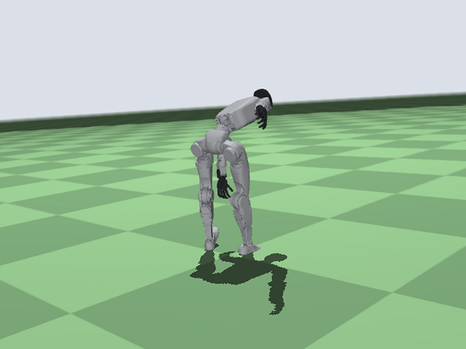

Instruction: In place motions

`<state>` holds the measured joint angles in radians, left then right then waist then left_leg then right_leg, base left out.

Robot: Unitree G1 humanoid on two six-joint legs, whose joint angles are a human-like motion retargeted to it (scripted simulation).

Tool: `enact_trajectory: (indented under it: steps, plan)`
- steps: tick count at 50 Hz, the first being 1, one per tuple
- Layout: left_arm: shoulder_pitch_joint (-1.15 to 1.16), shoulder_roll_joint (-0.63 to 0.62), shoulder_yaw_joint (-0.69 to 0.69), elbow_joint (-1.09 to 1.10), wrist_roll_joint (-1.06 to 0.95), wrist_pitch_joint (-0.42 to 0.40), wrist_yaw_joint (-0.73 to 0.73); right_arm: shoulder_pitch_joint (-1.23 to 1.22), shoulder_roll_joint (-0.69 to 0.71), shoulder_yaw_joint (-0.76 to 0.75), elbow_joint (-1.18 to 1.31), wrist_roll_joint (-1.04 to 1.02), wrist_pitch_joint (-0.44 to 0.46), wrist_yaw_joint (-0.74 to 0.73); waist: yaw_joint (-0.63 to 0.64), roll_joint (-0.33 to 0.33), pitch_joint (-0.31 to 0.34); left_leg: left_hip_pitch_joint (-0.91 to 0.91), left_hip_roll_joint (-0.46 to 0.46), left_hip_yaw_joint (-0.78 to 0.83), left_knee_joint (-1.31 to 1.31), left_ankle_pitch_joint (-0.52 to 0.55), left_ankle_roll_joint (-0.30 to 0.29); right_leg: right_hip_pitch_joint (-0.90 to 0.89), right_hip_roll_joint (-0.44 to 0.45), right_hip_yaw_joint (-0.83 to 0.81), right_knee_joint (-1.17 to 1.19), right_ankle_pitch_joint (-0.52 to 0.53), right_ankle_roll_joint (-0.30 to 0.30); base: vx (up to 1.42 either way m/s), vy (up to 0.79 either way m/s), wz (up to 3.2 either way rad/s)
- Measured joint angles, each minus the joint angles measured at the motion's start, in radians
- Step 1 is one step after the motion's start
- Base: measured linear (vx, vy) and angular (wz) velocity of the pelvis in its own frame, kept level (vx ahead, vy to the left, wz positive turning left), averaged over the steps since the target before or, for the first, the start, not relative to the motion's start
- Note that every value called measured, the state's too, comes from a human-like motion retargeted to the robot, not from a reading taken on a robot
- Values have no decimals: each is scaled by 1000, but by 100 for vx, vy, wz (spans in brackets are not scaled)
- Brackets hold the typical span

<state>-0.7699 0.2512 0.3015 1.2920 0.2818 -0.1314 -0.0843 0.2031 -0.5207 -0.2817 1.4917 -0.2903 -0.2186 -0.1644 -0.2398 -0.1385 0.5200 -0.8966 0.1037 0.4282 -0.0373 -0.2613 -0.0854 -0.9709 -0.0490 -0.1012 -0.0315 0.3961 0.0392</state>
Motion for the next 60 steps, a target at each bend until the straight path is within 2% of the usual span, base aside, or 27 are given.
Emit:
enact_trajectory:
  steps: [13,22,29,35,40,43,53,60]
  plan:
    - [-64,53,-30,-71,59,0,41,-6,-18,24,-3,32,-25,-54,-37,-46,0,-98,20,3,-5,-8,-1,-112,35,1,-4,4,1,-1,0,-2]
    - [-86,132,-75,-126,272,1,156,-5,-13,56,-3,23,-20,-71,-58,-72,0,-160,38,10,-4,-12,-1,-183,65,6,-2,8,-9,0,0,0]
    - [-108,145,-23,-117,121,12,138,-27,-19,74,-2,29,-24,-94,-98,-107,0,-204,61,11,4,-13,-5,-233,97,24,3,13,-42,0,0,0]
    - [-112,187,22,-118,27,16,109,-75,-34,93,-8,42,-37,-114,-157,-161,0,-223,79,20,10,-17,-5,-262,119,43,6,18,-48,2,2,-22]
    - [-93,245,64,-118,4,-9,52,-126,-50,126,-14,49,-50,-127,-226,-216,0,-210,84,44,16,-21,-2,-262,129,69,19,11,-51,0,9,-18]
    - [-71,259,93,-123,-26,-36,88,-137,-56,139,-5,58,-53,-136,-242,-233,0,-198,82,54,20,-22,-2,-252,125,80,26,8,-50,-1,2,-2]
    - [71,205,99,-162,-83,-95,77,-118,-51,165,4,22,-41,-152,-208,-209,0,-90,49,34,29,-27,-5,-139,81,115,15,14,-36,2,3,4]
    - [272,78,84,-163,-166,-110,-6,-89,0,168,32,-74,-7,-135,-166,-151,0,81,11,23,27,-27,-14,48,32,87,20,-4,-28,13,4,23]
